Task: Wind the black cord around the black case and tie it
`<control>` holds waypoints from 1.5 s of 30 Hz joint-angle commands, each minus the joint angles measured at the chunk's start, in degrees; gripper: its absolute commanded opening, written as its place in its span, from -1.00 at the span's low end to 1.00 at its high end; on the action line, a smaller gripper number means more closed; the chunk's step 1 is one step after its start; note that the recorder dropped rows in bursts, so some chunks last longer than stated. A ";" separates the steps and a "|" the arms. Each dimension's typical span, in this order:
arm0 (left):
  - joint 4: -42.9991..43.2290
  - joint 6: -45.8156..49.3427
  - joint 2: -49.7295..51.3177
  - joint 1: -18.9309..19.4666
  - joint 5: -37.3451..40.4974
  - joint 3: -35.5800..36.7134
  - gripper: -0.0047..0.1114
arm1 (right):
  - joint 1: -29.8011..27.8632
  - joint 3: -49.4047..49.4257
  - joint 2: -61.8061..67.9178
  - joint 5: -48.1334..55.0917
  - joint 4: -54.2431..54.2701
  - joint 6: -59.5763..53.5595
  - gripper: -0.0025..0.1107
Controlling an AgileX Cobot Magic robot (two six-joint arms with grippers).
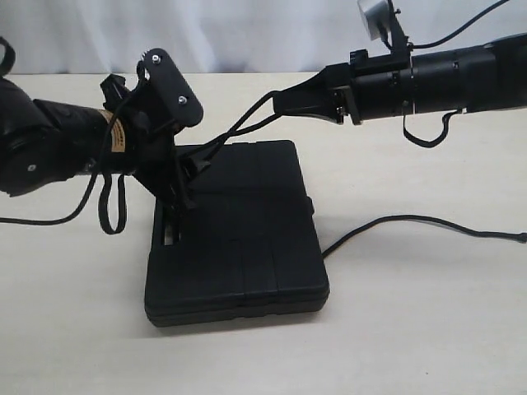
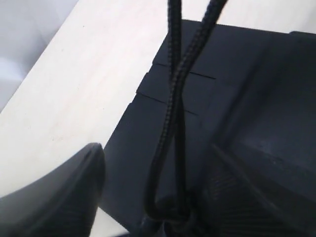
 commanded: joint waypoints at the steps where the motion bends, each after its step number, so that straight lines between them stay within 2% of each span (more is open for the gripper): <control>1: -0.33 0.04 2.89 2.28 -11.70 4.02 0.07 | 0.04 -0.40 0.12 -0.23 0.59 -0.01 -0.88; 9: -0.82 -0.34 15.94 3.57 -27.29 4.72 0.07 | 0.04 -0.40 0.12 -0.64 0.43 0.93 -0.88; 14: -0.71 -2.75 17.52 6.58 -27.57 4.72 0.07 | 0.04 -0.40 0.12 -1.18 2.20 1.79 -0.88; 18: 1.26 -3.82 17.75 6.48 -27.83 4.72 0.06 | 0.04 -0.40 0.12 -1.56 3.44 2.01 -0.88; 21: 3.54 -5.10 18.58 6.45 -28.28 4.72 -0.19 | 0.04 -0.40 0.12 -1.56 3.44 2.72 -0.88; 27: 6.26 -6.57 19.52 6.45 -29.73 4.72 -0.92 | 0.04 -0.40 0.12 -5.29 3.44 5.27 -0.87; 28: 6.26 -6.57 19.52 6.45 -30.12 4.72 -0.92 | 0.04 -0.40 0.12 -6.19 3.44 6.01 -0.85; 31: 6.14 -6.57 19.52 6.45 -30.75 4.72 -0.92 | 0.04 -0.40 0.12 -7.57 3.44 7.60 -0.63; 37: 5.71 -6.57 19.52 6.45 -30.88 4.72 -0.92 | -0.85 -0.40 -1.29 -7.45 3.33 7.97 0.15; 38: 5.71 -6.57 19.52 6.45 -30.88 4.72 -0.92 | -1.48 -0.40 -1.83 -7.56 2.92 8.69 0.22; 40: 5.71 -6.57 19.52 6.45 -30.78 4.72 -0.92 | -3.58 -0.40 -3.59 -7.56 1.05 11.93 0.30; 42: 5.71 -6.57 19.52 6.45 -30.78 4.72 -0.92 | -6.44 -0.40 -5.41 -7.56 -2.21 14.87 0.29; 45: 5.71 -6.57 19.52 6.45 -30.89 4.72 -0.92 | -10.60 -0.40 -8.26 -7.56 -11.79 22.51 0.29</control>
